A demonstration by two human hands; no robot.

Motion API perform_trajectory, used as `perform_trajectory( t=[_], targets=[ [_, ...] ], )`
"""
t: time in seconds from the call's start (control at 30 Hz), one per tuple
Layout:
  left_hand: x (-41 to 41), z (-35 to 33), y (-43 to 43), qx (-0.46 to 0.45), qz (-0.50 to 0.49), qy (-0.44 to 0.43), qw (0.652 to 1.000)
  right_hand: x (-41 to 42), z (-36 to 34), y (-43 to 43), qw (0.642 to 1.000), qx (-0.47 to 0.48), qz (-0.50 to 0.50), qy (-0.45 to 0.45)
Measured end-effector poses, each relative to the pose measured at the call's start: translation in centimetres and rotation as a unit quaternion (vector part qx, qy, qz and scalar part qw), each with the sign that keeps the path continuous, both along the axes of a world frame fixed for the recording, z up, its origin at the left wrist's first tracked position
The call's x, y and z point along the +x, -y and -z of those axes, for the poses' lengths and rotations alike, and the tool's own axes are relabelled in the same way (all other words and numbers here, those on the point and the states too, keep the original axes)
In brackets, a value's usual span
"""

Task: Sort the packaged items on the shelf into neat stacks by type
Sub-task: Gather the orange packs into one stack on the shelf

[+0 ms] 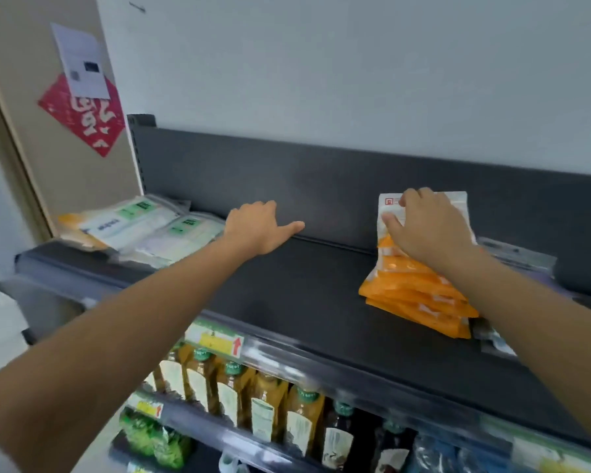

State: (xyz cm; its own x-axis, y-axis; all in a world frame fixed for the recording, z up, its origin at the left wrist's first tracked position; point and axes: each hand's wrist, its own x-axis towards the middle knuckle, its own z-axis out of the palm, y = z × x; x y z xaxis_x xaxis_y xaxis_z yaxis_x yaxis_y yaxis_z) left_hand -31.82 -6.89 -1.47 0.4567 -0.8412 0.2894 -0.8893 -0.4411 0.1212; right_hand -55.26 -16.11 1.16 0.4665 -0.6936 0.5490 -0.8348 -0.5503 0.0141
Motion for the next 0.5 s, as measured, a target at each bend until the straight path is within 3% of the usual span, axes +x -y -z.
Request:
perform_trajectory(
  t=[0.23,0.37,0.5],
  targets=[
    [15.7,0.3,-6.5,0.004,-0.062,0.061,0.996,15.8,3.1,-5.9,0.998,0.038,-0.05,-0.03],
    [24.7,1.2,-8.5,0.021,-0.041,0.068,0.997,25.3,5.0,-8.8,0.995,0.084,-0.006,-0.054],
    [30.2,1.8,-8.7,0.029,0.018,0.05,0.998,32.0,5.3,-9.8,0.979,0.193,0.048,-0.04]
  ],
)
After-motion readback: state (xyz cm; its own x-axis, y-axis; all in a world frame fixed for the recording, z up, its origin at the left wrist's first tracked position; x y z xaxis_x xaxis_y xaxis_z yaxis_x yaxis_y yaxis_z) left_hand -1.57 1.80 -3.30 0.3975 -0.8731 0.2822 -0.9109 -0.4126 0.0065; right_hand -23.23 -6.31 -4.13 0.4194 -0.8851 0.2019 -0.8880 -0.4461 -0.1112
